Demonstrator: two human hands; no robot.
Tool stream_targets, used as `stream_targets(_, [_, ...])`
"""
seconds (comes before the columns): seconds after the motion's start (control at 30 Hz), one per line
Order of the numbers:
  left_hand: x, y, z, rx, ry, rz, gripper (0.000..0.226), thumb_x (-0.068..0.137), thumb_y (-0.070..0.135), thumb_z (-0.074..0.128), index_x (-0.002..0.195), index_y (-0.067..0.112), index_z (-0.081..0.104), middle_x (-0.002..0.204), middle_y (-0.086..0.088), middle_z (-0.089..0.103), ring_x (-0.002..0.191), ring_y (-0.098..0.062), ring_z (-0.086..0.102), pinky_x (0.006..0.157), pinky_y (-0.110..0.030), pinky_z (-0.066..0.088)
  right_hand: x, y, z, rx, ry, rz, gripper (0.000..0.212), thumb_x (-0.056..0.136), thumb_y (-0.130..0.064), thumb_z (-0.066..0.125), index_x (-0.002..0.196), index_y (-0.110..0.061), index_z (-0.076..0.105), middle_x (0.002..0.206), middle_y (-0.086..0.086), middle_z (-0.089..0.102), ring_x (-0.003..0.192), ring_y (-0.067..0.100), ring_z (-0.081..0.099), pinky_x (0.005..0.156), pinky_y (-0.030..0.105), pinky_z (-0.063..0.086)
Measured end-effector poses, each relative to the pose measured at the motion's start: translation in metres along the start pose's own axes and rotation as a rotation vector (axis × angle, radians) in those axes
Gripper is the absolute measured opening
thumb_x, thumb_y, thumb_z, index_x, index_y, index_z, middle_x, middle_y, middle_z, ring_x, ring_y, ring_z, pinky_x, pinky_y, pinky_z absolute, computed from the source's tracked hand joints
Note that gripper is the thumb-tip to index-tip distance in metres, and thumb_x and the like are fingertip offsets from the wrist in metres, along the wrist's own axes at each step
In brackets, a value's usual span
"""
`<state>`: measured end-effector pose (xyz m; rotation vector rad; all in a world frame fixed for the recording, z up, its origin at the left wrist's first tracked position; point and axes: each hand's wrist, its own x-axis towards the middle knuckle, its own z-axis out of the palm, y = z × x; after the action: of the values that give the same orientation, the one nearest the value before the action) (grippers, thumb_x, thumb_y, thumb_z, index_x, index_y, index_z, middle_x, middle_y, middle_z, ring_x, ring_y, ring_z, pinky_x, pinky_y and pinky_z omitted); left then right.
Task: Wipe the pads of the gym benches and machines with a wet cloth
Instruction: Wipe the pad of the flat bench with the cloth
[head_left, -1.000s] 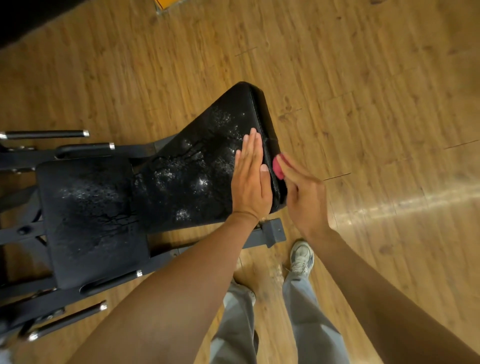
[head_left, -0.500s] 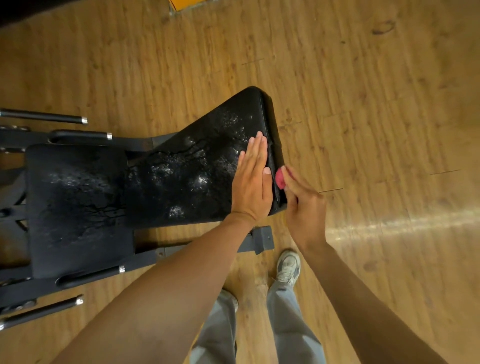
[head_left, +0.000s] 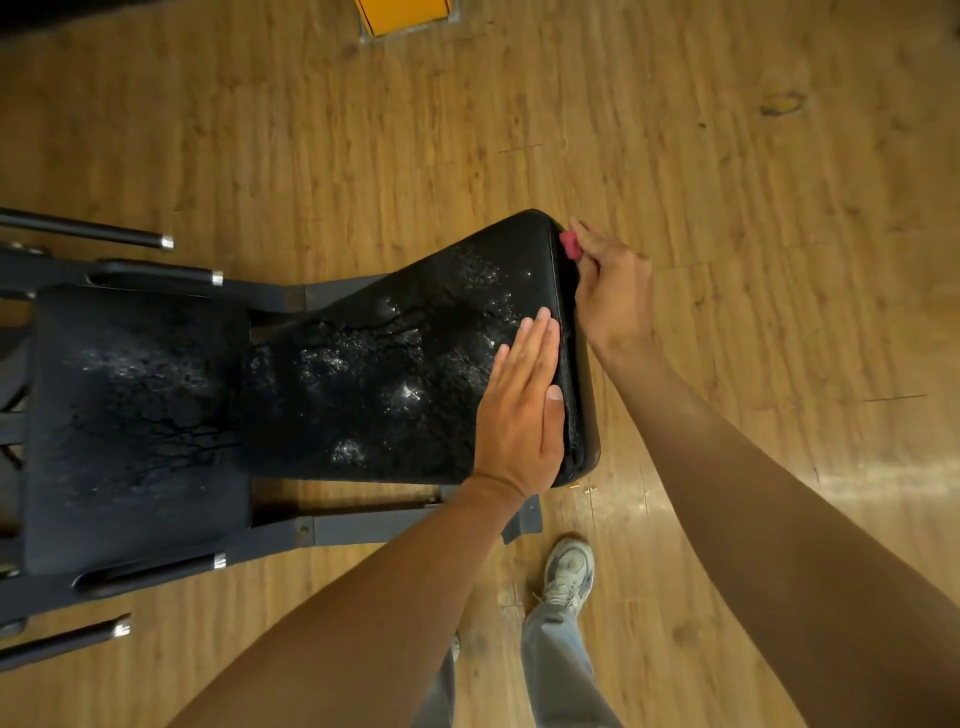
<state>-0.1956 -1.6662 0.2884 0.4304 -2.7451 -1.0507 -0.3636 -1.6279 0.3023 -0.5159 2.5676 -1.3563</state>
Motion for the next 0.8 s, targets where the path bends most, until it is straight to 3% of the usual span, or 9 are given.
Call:
stream_targets(0.07, [-0.001, 0.001, -0.001, -0.002, -0.005, -0.004, 0.059, 0.105, 0.019, 0.02, 0.161, 0.004, 0.022, 0.171, -0.005, 0.018, 0.159, -0.018, 0.011, 0.129, -0.042, 0.012, 0.009, 0.001, 0.002, -0.001, 0.003, 0.0, 0.035, 0.103, 0.001, 0.051, 0.136, -0.006, 0.063, 0.139, 0.006, 0.062, 0.131, 0.006, 0.052, 0.109, 0.004, 0.032])
stream_targets(0.2, [0.0, 0.0, -0.002, -0.003, -0.021, -0.013, 0.059, 0.104, 0.02, 0.02, 0.161, 0.003, 0.023, 0.171, -0.006, 0.018, 0.159, -0.018, 0.011, 0.129, -0.044, 0.014, -0.026, -0.002, -0.006, 0.028, 0.0, -0.038, 0.036, 0.104, -0.002, 0.049, 0.136, -0.01, 0.063, 0.142, -0.003, 0.057, 0.134, 0.006, 0.052, 0.117, 0.029, 0.039])
stream_targets(0.33, [0.0, 0.002, -0.002, 0.002, -0.032, -0.015, 0.059, 0.104, 0.021, 0.021, 0.161, 0.004, 0.023, 0.171, -0.006, 0.018, 0.159, -0.019, 0.012, 0.127, -0.05, 0.02, -0.09, 0.009, -0.02, 0.023, 0.026, -0.137, 0.037, 0.101, 0.003, 0.053, 0.135, -0.007, 0.064, 0.141, 0.002, 0.059, 0.131, 0.008, 0.057, 0.108, 0.021, 0.047])
stream_targets(0.5, [0.0, 0.001, -0.001, 0.002, -0.034, -0.018, 0.059, 0.104, 0.021, 0.02, 0.161, 0.004, 0.023, 0.171, -0.006, 0.019, 0.158, -0.019, 0.014, 0.127, -0.049, 0.019, -0.026, 0.005, -0.009, 0.073, -0.008, -0.143, 0.037, 0.1, 0.007, 0.054, 0.134, -0.005, 0.064, 0.135, -0.012, 0.054, 0.134, 0.015, 0.054, 0.11, 0.028, 0.046])
stream_targets(0.63, [0.001, 0.002, -0.001, 0.011, -0.035, -0.025, 0.059, 0.104, 0.021, 0.019, 0.161, 0.005, 0.023, 0.171, -0.005, 0.019, 0.158, -0.019, 0.013, 0.128, -0.047, 0.016, 0.012, -0.001, -0.001, 0.064, -0.004, -0.123, 0.037, 0.1, 0.003, 0.054, 0.134, -0.008, 0.064, 0.14, -0.005, 0.055, 0.136, 0.009, 0.051, 0.118, 0.035, 0.04])
stream_targets(0.7, [-0.001, 0.001, -0.001, 0.003, -0.04, -0.029, 0.059, 0.104, 0.022, 0.02, 0.161, 0.007, 0.022, 0.171, -0.004, 0.018, 0.158, -0.019, 0.013, 0.128, -0.047, 0.016, -0.014, -0.001, -0.009, 0.053, -0.012, -0.121, 0.037, 0.1, 0.002, 0.057, 0.134, -0.009, 0.065, 0.142, 0.0, 0.056, 0.128, 0.003, 0.054, 0.113, 0.038, 0.045])
stream_targets(0.8, [0.001, 0.002, -0.002, 0.002, -0.036, -0.026, 0.059, 0.104, 0.022, 0.02, 0.161, 0.007, 0.022, 0.171, -0.004, 0.018, 0.158, -0.019, 0.014, 0.128, -0.047, 0.016, -0.076, 0.003, -0.028, 0.008, -0.016, -0.174, 0.039, 0.099, 0.004, 0.058, 0.135, -0.009, 0.065, 0.142, 0.002, 0.058, 0.126, 0.01, 0.061, 0.105, 0.032, 0.052])
